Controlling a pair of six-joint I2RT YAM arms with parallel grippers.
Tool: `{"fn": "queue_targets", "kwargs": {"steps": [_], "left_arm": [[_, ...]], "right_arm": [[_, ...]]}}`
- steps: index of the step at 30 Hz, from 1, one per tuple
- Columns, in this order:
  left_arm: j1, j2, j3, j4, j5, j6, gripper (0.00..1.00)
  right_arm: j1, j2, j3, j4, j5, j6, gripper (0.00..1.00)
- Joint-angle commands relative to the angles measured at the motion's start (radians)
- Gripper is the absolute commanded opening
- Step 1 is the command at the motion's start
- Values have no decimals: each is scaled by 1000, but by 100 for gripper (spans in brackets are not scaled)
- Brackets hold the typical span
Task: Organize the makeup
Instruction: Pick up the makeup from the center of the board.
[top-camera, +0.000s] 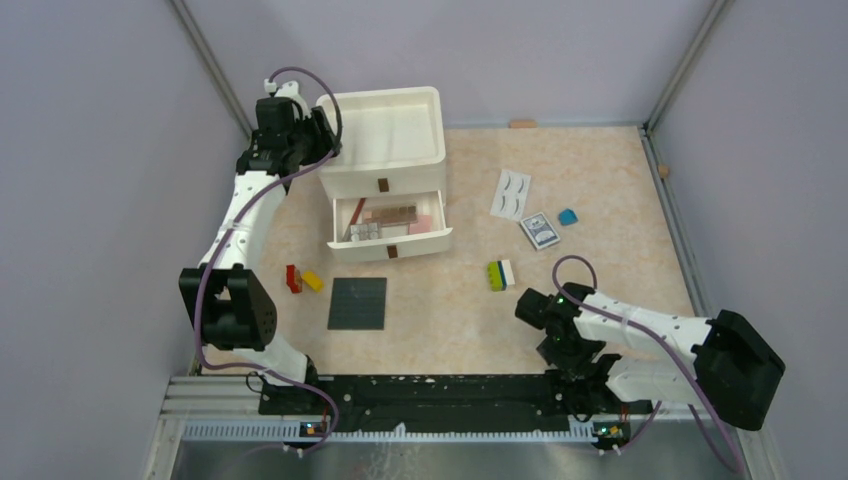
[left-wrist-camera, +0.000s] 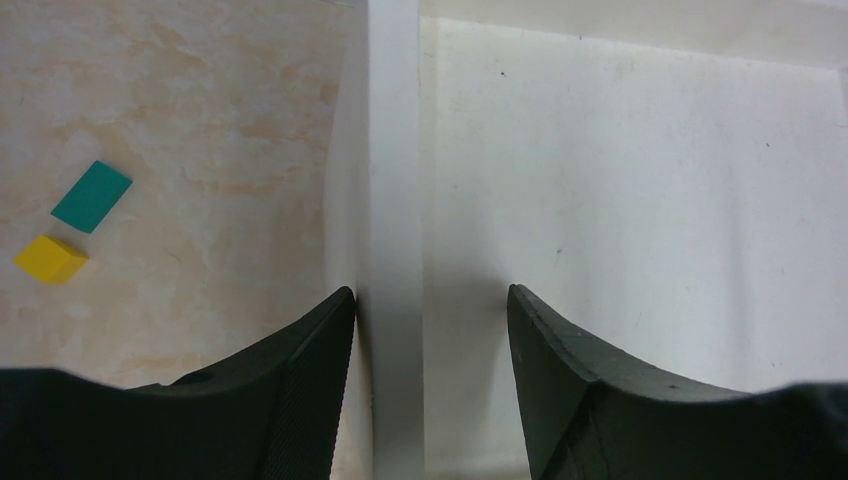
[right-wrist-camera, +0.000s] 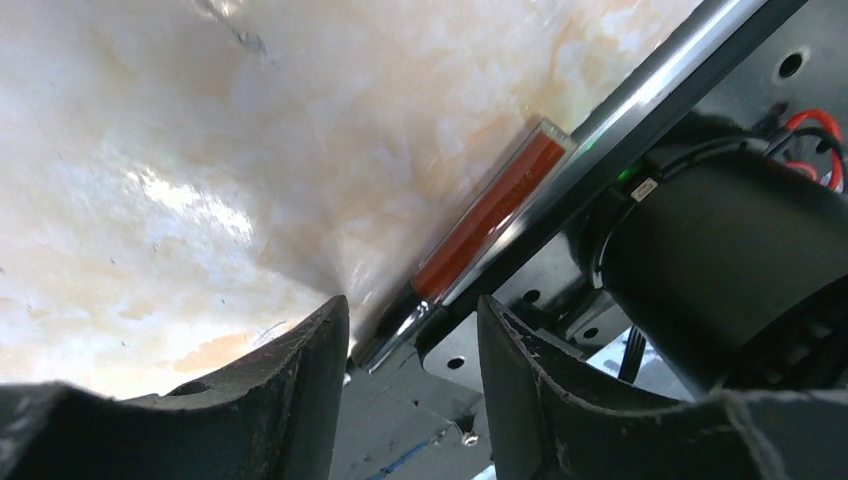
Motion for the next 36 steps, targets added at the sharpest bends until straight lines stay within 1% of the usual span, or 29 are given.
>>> {"fn": "queue_targets", "kwargs": {"steps": [1,5,9,12,16,18,19,23,24,26,27,29,30,31,32,33,34,36], "left_arm": [[3,-10,-12,1,20,-6,62],[5,-10,-12,2,19,-4,62],[5,-10,-12,3,21,-6,62],[8,-8,-11,4,24,-7,61],[10,-5,-12,4,27,-8,61],[10,-3,-11,4,33,-9,61],[11,-3,-11,4,35,-10,61],[10,-5,-11,4,34,-8,61],[11,-7,-11,4,32,-7,61],[13,-10,-11,2,31,-6,61],[15,-12,-10,2,31,-6,61],[16,-16,-11,2,28,-4,61],[19,-18,-11,1,29,-3,61],[21,-20,-11,2,27,-3,61],[22,-21,-14,6,24,-3,62],[23,-18,-17,9,23,-4,62],[25,-14,-15,6,32,-6,62],[25,-5,-6,2,52,-9,61]], "right_arm": [[-43,14,-2,69,132,8,49],[-57,39,-12,110,129,-11,47],[-63,78,-13,135,126,-25,40],[-63,97,-17,154,117,-34,39],[-63,110,-35,195,105,-48,32],[-63,112,-34,210,108,-58,30],[-63,111,-31,224,115,-72,27],[-63,113,-9,272,132,-166,26],[-63,113,-3,296,134,-202,26],[-63,103,-1,370,140,-327,21],[-63,95,-3,403,139,-364,20],[-62,75,-11,459,147,-436,21],[-63,63,-15,477,151,-463,22],[-63,49,-19,490,158,-486,26],[-63,33,-26,520,162,-511,33],[-63,12,-35,538,163,-531,37],[-63,-8,-43,553,164,-541,45],[-63,-51,-68,579,161,-544,50]]}}
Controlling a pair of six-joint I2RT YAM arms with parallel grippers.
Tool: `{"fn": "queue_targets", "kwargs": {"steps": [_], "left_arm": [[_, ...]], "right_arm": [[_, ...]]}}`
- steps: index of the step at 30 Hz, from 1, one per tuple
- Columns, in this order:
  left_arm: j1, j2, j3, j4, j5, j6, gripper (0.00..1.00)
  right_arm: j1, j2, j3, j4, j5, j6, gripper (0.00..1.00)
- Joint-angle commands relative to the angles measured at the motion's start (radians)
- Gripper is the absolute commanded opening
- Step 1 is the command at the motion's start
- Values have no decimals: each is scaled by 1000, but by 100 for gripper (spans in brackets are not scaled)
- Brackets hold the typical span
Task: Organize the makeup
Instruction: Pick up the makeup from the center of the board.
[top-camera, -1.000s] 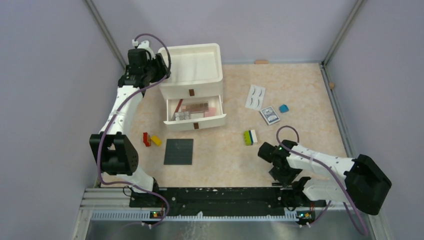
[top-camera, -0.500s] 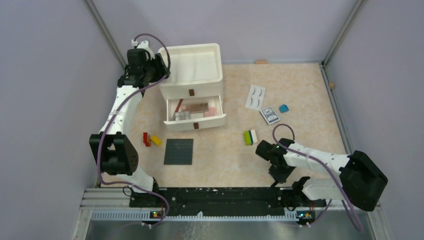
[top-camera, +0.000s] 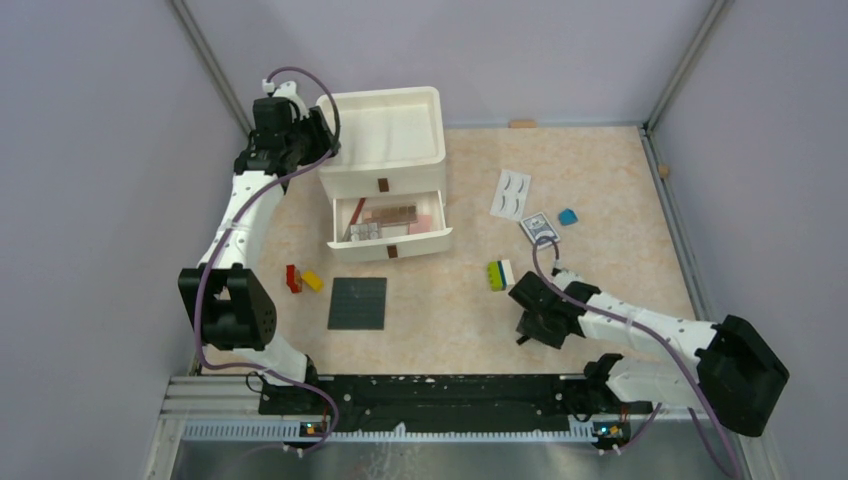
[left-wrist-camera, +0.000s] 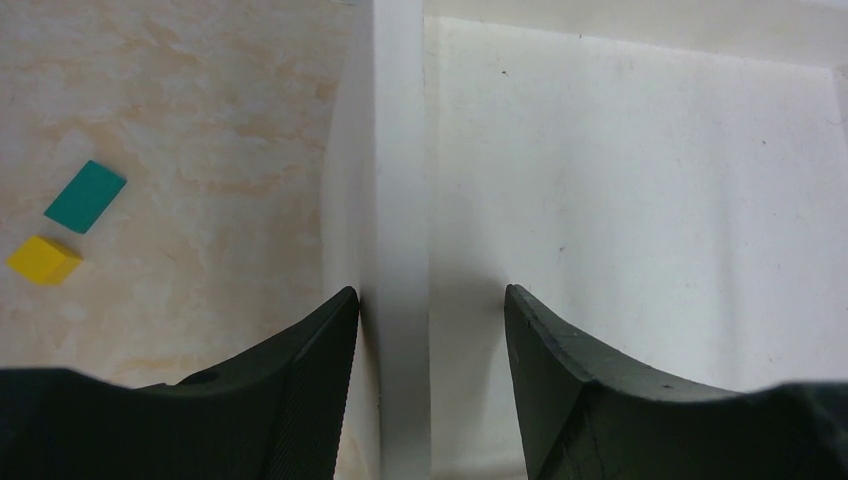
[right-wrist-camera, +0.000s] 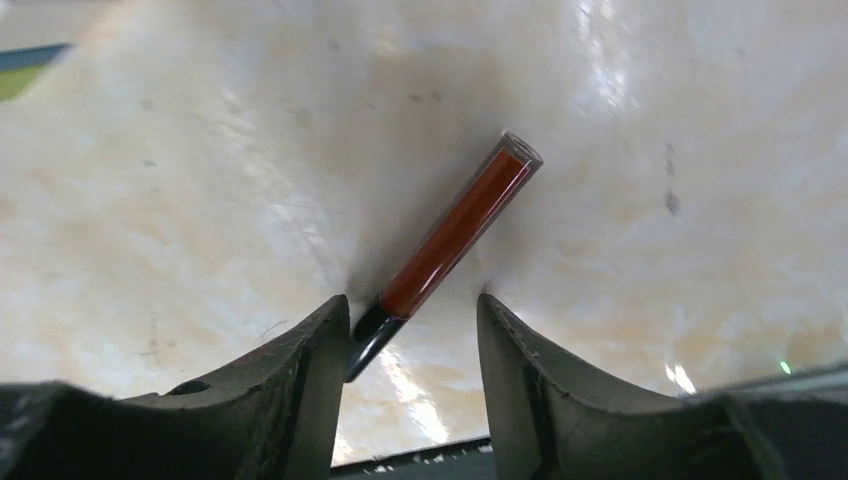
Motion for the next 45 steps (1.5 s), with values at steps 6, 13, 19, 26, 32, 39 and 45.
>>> {"fn": "queue_targets", "kwargs": {"steps": [6,13,19,26,32,39,45], "left_arm": [[10,-28,-17,7,3,-6,62],[9,-5,3,-7,44,-9,61],[43,-27,-12,9,44,-11,62],[56,-24,-10,10,67,-19,61],[61,-23,-11,12,75,-24,61],[73,-48,-18,20,71,-22,61],[85,-65,-42,60,114,-27,62]], "right_arm": [[-21,-111,-173,269,12,-35,51],[-38,62,-73,215,61,-135,45],[-40,279,60,139,94,-149,54],[-44,358,89,204,45,-138,55],[-47,361,45,234,20,-145,12],[-49,261,76,116,142,-152,0],[-49,33,212,44,340,-291,0]]}}
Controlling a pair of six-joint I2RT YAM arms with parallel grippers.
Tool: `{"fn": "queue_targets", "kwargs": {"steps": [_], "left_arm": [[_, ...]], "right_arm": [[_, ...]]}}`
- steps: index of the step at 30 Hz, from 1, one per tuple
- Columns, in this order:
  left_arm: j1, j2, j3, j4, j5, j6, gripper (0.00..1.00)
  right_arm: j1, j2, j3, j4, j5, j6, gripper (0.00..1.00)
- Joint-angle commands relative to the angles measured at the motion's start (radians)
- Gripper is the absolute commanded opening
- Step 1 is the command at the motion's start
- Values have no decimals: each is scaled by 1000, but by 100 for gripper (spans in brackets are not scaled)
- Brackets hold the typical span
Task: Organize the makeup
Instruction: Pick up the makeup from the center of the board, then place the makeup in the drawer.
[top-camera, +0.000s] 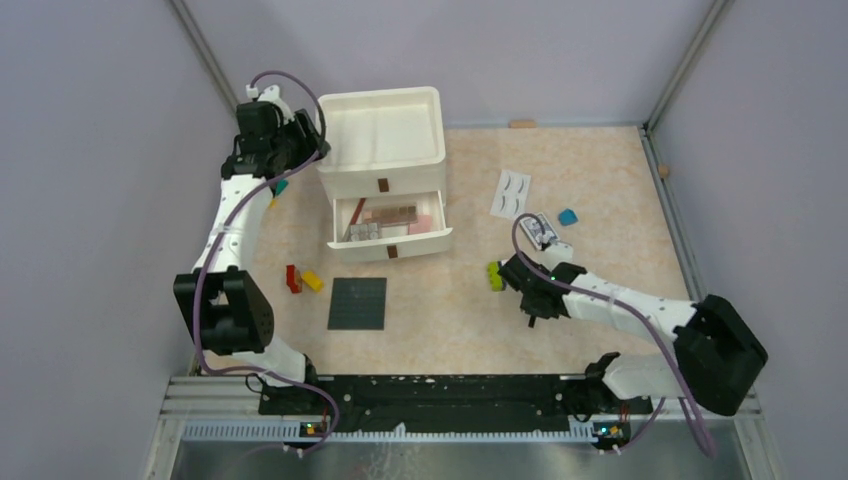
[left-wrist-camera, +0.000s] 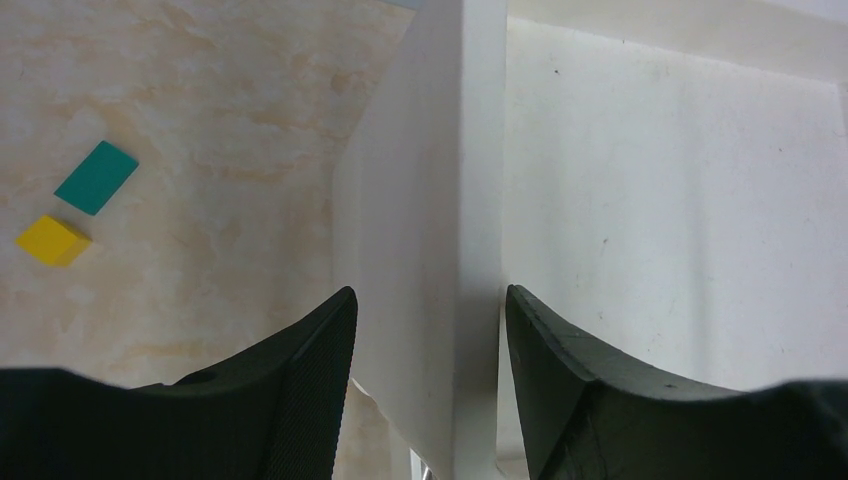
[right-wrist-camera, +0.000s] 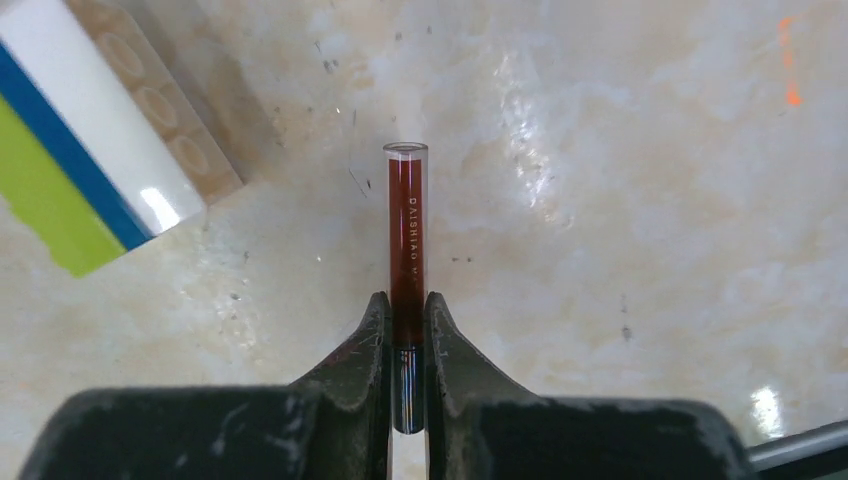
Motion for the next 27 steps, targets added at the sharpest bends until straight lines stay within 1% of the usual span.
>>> {"fn": "queue_targets", "kwargs": {"steps": [1,3,4,6,8,9,10,14,17,20,23,24,25,26,27], "left_arm": [[15,-45,-17,56,46,-3,62],[30,-44,-10,53,64,-10,62],[36,-49,-13,58,70,-12,62],[46,-58,-25,73,89,-21,62],[53,-67,-31,85,104,-23,62],[55,-71,-33,86,104,-22,62],[57,-73,-33,86,99,-18,62],[65,-83,-36,87,94,-17,62],[71,-84,-42,94,100,-21,62],[80,-79,-40,94,115,-27,61],[86,-84,-44,98,119,-29,61],[88,-83,-45,100,123,-32,62],[90,-83,-46,102,126,-32,62],[90,-82,-46,103,129,-32,61],[91,-82,-46,103,131,-31,61]], "right_arm": [[-7,-177,123,-38,178,-190,0],[-6,-222,190,86,191,-320,0],[-6,-231,218,174,164,-389,0],[-6,-219,274,353,47,-517,0],[-5,-168,334,525,-152,-656,0],[-5,-120,358,614,-304,-748,0],[-1,-76,404,646,-457,-836,0],[14,90,598,561,-661,-1176,0],[17,196,723,443,-775,-1465,0],[24,278,820,368,-819,-1721,0],[37,324,854,374,-790,-1939,0],[49,339,856,384,-761,-2015,27],[61,356,860,406,-699,-2041,46],[69,379,874,412,-643,-2050,53],[70,401,904,404,-616,-2037,56]]}}
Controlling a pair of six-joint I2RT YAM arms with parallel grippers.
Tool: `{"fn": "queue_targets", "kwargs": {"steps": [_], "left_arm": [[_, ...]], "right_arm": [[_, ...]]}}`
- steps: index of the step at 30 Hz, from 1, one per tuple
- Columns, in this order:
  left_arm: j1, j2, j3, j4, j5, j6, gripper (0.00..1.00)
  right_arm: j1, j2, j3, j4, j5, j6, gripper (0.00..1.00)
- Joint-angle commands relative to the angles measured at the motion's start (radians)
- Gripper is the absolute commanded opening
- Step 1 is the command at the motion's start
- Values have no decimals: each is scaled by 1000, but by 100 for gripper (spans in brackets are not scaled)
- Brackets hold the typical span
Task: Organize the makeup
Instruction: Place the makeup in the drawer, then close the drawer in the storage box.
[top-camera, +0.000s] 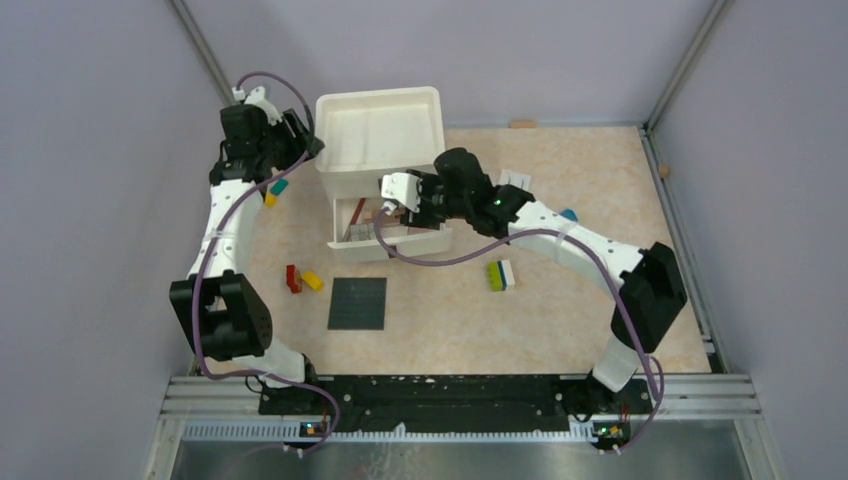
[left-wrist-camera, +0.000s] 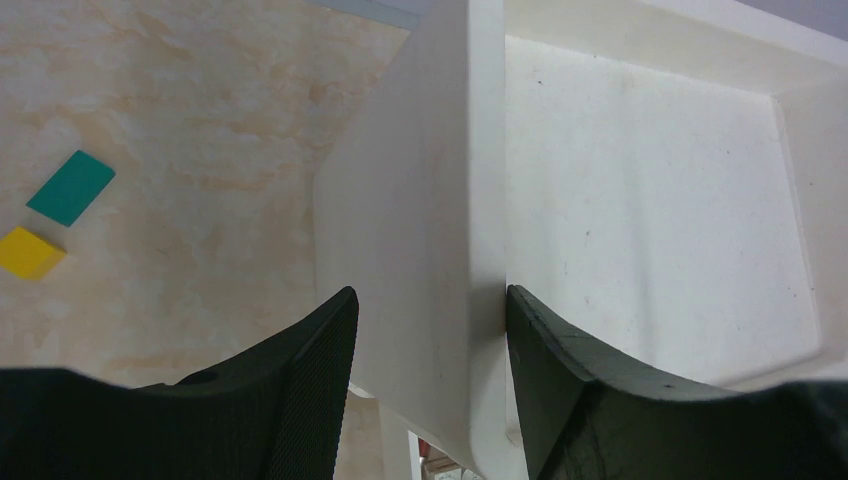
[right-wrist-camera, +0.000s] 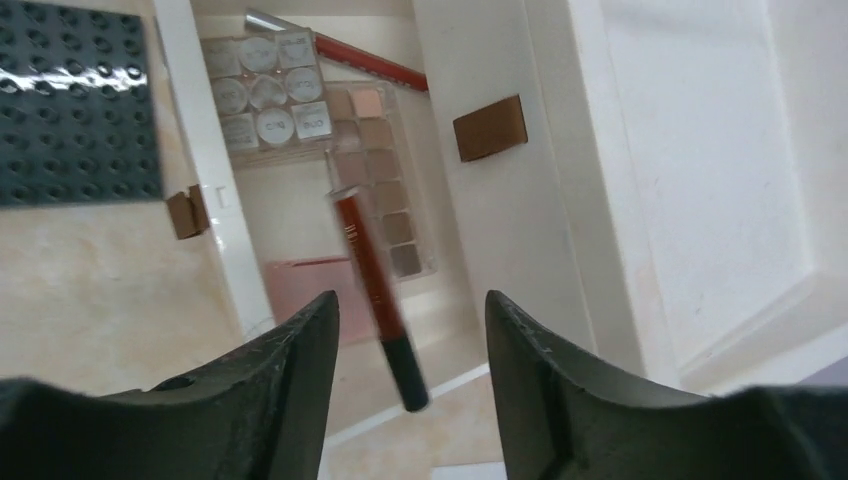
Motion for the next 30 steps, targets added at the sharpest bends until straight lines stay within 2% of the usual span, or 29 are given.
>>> {"fn": "queue_targets", "kwargs": {"steps": [1,5,8,12,16,18,20,23,25,30], "left_arm": [[21,-44,-3,54,10,0,61],[21,-36,-2,66,50,1,62],[20,-25,2,74,91,1,61],[19,-10,6,74,106,-3,58],[-11,13,17,54,84,19,55],[-34,31,41,26,79,32,52],[-67,34,62,-1,56,56,50],[-120,23,72,-28,-49,98,49],[-152,22,75,-44,-110,113,46],[-178,45,99,-71,-138,115,34]], "right_arm": [[28,72,130,0,85,-208,58],[19,42,89,94,15,-38,63],[19,-13,-5,237,55,185,63],[20,-60,-67,283,139,505,51],[24,-108,-139,295,95,744,35],[43,-151,-207,344,53,797,34],[75,-194,-272,381,76,836,34],[111,-220,-355,417,102,897,33],[127,-221,-410,442,129,959,31],[163,-207,-503,492,249,1058,21]]}}
